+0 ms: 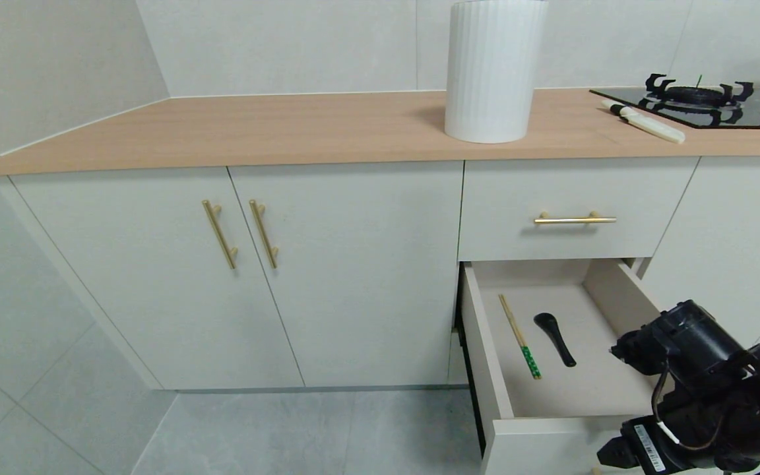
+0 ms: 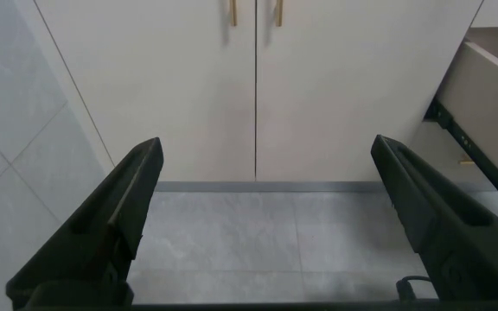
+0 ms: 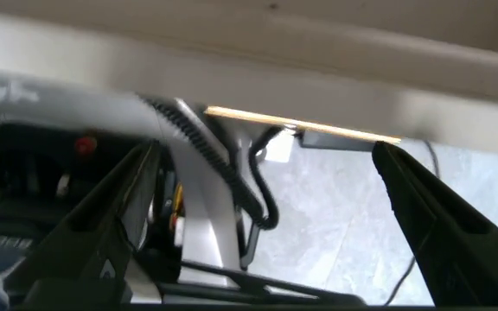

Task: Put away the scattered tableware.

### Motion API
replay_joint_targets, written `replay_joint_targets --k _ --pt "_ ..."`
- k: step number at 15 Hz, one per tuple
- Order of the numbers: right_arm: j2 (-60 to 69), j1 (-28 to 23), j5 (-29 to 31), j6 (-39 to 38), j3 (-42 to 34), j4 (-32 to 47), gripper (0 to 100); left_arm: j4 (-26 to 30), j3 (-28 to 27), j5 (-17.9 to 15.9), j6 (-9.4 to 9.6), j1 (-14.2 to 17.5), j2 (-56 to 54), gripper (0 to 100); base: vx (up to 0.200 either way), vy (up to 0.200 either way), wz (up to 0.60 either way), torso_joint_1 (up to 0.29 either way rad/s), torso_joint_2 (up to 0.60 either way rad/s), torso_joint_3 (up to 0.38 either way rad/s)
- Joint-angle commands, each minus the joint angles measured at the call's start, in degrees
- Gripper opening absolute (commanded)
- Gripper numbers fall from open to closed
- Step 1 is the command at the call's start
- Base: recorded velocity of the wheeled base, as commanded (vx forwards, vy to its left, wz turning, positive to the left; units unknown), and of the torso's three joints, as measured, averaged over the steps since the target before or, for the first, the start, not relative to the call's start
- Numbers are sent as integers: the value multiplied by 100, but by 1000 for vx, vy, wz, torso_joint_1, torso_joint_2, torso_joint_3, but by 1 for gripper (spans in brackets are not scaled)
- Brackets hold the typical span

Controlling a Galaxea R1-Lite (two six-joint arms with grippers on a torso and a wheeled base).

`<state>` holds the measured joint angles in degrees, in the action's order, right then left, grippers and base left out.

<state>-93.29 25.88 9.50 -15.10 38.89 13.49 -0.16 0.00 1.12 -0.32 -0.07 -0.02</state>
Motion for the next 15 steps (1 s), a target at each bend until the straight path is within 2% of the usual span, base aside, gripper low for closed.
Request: replay_joint_targets --k 1,8,15 --pt "-145 -136 158 -1 5 -198 100 -2 0 2 -3 -1 2 100 0 0 0 0 0 0" --pt "-198 -567 307 34 -13 -506 100 -2 0 2 -3 -1 2 100 0 0 0 0 0 0" --pt "-567 -646 439 7 -215 -1437 100 -2 0 2 -3 -1 2 100 0 0 0 0 0 0"
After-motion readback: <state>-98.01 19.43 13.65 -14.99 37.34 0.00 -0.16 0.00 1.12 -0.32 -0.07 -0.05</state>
